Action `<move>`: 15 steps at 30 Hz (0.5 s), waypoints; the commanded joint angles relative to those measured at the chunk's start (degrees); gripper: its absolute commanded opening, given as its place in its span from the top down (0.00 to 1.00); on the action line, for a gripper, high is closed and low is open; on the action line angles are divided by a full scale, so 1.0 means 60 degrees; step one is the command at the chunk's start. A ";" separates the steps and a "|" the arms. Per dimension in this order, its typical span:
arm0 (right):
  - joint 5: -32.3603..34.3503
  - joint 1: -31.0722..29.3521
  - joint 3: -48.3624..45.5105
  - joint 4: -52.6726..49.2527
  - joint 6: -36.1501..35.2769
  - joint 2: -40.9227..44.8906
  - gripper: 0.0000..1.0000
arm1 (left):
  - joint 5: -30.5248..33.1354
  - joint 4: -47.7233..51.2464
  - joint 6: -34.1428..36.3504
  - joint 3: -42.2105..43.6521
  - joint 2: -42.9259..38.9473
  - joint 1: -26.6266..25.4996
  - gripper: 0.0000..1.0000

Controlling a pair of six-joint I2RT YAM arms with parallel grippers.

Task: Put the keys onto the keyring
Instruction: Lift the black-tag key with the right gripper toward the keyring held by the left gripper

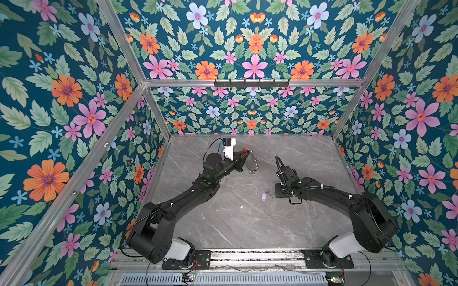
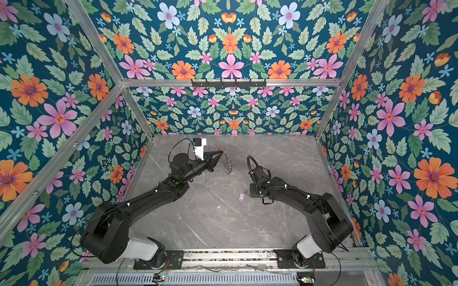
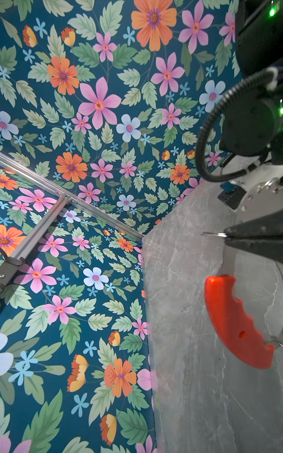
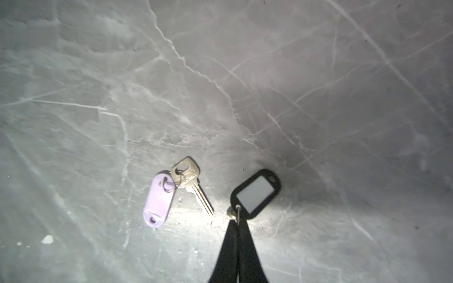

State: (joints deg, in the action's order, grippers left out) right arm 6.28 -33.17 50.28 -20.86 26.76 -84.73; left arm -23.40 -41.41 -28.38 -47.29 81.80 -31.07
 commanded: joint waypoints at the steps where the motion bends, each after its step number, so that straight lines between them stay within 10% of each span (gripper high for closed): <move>1: 0.0682 -0.0009 -0.0136 -0.0027 -0.0196 0.0812 1.00 | 0.0204 -0.0803 -0.0089 0.0067 -0.0062 0.0007 1.00; 8: 0.2189 -0.0024 -0.0566 0.0994 -0.1674 0.2586 1.00 | 0.0091 -0.1465 0.0831 0.0193 0.0028 0.0007 1.00; 15: 0.1035 -0.0009 -0.0442 0.1587 -0.1498 0.4055 1.00 | -0.0399 -0.2493 0.0346 0.0533 0.0394 0.0007 1.00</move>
State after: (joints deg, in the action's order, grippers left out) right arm 16.19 -33.21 46.98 -13.69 18.68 -62.43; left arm -24.32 -50.33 -25.15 -44.16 83.37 -31.07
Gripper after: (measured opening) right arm 0.064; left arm 0.050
